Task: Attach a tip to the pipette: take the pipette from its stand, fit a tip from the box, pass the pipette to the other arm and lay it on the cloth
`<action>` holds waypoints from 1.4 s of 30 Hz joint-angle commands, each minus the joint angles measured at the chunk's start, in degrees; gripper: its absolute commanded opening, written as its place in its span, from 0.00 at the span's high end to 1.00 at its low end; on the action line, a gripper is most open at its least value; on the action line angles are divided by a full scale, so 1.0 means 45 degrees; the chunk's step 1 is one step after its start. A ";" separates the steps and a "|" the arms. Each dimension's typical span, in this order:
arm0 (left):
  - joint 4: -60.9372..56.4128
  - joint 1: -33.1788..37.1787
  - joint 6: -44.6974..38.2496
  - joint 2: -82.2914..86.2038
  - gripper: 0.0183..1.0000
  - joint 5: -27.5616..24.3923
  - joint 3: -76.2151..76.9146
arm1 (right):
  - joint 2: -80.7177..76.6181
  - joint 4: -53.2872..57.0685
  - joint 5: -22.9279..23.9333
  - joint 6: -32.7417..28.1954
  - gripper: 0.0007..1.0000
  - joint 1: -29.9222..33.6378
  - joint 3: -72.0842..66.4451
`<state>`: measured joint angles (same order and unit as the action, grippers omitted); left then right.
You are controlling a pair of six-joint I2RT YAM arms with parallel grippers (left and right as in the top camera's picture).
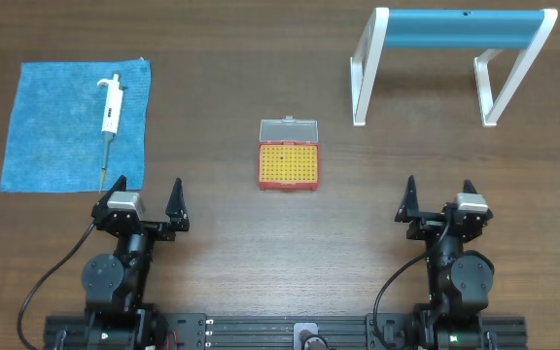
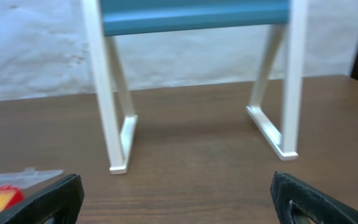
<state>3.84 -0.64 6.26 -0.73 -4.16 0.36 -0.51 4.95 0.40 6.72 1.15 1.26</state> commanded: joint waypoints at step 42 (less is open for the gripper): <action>0.0092 -0.0039 -0.0165 0.0121 0.00 -0.0228 -0.0010 | 0.0102 -0.0185 -0.0515 -0.0748 0.01 0.0073 -0.0223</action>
<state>3.86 -0.64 6.26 -0.73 -4.16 0.36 -0.51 4.25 -2.90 2.70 1.15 0.91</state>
